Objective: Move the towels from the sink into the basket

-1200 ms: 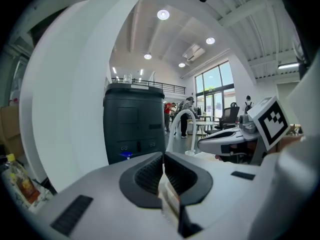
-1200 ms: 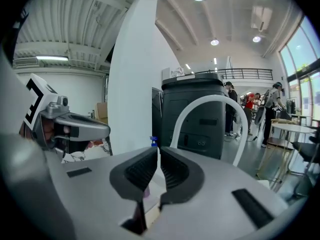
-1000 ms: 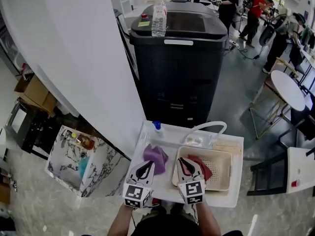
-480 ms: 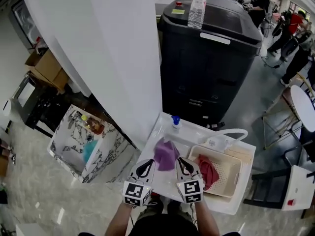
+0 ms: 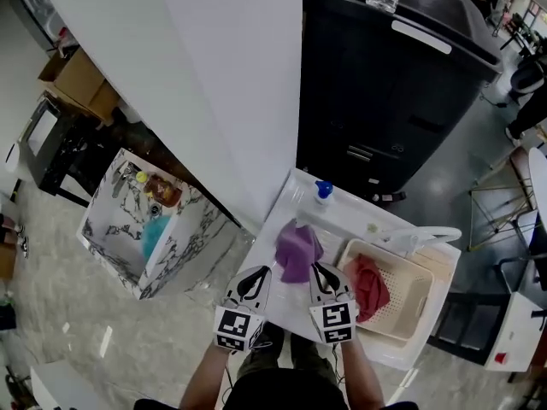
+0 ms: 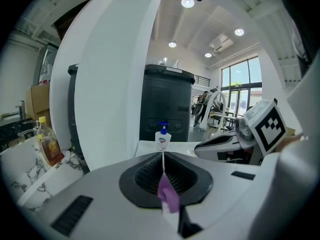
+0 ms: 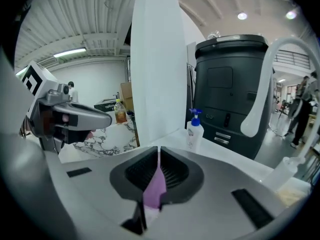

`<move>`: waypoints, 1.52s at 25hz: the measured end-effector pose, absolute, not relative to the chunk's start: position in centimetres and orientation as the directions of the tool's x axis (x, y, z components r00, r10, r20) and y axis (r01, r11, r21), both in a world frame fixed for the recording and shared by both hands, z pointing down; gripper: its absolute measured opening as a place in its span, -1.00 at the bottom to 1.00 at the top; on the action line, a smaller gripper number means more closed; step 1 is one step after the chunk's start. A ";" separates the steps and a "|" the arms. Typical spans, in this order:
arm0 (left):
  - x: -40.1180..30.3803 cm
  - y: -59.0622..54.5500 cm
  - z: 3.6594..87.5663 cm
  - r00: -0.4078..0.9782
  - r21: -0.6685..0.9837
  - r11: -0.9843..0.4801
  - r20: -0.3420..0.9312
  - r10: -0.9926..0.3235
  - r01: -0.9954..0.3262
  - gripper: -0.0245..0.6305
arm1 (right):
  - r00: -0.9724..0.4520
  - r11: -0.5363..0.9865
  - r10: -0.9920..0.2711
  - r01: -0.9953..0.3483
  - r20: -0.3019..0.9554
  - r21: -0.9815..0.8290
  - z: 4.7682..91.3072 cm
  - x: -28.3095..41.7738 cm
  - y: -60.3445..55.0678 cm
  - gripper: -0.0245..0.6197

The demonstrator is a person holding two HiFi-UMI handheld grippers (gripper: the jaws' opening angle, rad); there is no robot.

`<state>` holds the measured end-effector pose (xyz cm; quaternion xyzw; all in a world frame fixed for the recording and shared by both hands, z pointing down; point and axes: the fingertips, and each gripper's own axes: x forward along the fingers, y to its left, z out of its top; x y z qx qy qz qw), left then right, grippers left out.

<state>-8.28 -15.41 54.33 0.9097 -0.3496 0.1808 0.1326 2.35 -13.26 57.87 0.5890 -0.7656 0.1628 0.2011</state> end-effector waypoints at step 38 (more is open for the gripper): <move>-7.8 -19.0 62.2 0.665 0.172 -0.700 0.528 -0.528 -0.693 -0.87 | -0.260 0.329 -0.563 -0.941 0.784 -0.076 70.7 1.7 -17.8 -0.32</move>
